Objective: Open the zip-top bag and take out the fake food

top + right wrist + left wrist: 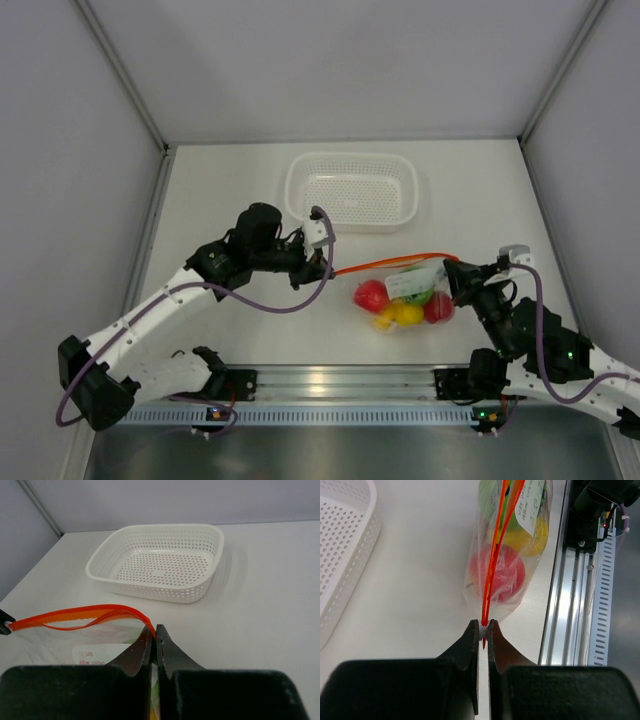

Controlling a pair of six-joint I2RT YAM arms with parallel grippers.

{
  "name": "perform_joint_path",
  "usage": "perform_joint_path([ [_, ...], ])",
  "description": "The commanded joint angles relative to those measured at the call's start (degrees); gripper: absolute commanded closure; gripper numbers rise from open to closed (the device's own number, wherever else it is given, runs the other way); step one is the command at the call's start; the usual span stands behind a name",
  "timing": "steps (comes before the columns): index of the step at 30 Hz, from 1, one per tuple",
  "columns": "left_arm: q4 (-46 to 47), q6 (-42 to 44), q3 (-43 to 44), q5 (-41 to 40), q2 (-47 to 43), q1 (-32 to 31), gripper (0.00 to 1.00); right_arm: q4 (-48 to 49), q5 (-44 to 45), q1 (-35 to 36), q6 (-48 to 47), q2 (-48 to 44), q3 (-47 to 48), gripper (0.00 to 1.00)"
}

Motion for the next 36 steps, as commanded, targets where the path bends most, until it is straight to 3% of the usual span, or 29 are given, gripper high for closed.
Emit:
perform_joint_path([
  [1,1.35,-1.13,-0.87,-1.76,-1.52,0.06,1.00,1.07,4.87,-0.65,2.41,-0.68,3.72,1.00],
  [6,1.35,-1.04,0.18,2.27,0.14,-0.30,0.98,3.00,-0.49,-0.74,0.05,-1.47,3.46,1.00],
  [8,1.26,-0.52,1.76,5.25,0.76,-0.38,0.86,4.23,-6.44,-0.65,-1.98,-1.64,3.19,1.00],
  [12,1.35,0.18,6.24,6.32,2.43,-1.52,0.43,5.46,-12.10,-0.65,-4.36,-0.86,2.75,1.00],
  [16,1.35,1.94,11.25,5.53,4.19,-2.58,0.31,5.90,-12.72,-0.65,-4.62,-0.42,2.58,1.00],
  [26,2.05,4.14,18.20,2.63,11.65,-3.72,0.28,6.34,-15.44,-0.74,-5.59,0.46,2.49,1.00],
  [36,2.05,5.02,18.99,1.40,17.55,-6.71,0.35,8.27,-17.81,-0.73,-5.68,0.11,1.61,1.00],
])
